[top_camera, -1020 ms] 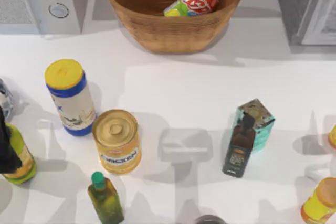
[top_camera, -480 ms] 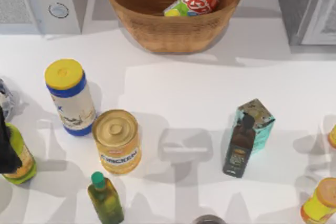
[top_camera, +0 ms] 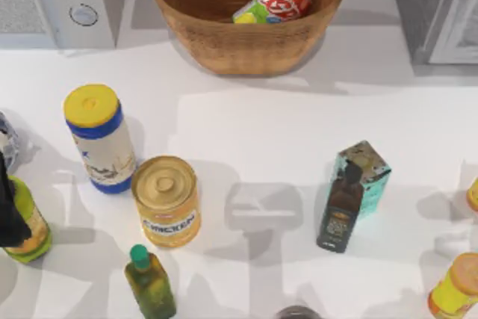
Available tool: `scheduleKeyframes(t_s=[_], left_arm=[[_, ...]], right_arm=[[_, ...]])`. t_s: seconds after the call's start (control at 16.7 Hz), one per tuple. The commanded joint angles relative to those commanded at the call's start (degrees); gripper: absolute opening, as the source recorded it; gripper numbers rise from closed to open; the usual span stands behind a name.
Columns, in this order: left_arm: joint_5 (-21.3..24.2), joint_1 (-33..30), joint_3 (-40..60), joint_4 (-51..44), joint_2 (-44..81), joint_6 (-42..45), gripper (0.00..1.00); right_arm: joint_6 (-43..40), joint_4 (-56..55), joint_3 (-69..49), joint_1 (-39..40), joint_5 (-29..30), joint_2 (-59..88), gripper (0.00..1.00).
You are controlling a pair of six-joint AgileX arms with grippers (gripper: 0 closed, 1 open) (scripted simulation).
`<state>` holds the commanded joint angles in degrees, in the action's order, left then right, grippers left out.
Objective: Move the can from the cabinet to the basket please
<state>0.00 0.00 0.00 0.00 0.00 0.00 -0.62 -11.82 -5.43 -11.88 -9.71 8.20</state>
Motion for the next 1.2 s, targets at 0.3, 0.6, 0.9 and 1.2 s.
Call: scheduleKeyframes(t_s=[0.3,0.6,0.9,1.2], left_arm=[[0.0,0.0,0.0,0.0,0.0,0.0,1.00],[0.0,0.0,0.0,0.0,0.0,0.0,1.00],[0.0,0.0,0.0,0.0,0.0,0.0,1.00],[0.0,0.0,0.0,0.0,0.0,0.0,1.00]], right_arm=[[-0.4,-19.1,-6.1,-19.4,-15.5,19.4,1.00],[0.3,-38.3,-11.3,-36.3,-31.4,46.6,1.00],[1.5,-51.6,-14.7,-44.9,-43.0,70.3,1.00],[2.2,-57.3,-15.6,-46.8,-48.1,80.5,1.00]])
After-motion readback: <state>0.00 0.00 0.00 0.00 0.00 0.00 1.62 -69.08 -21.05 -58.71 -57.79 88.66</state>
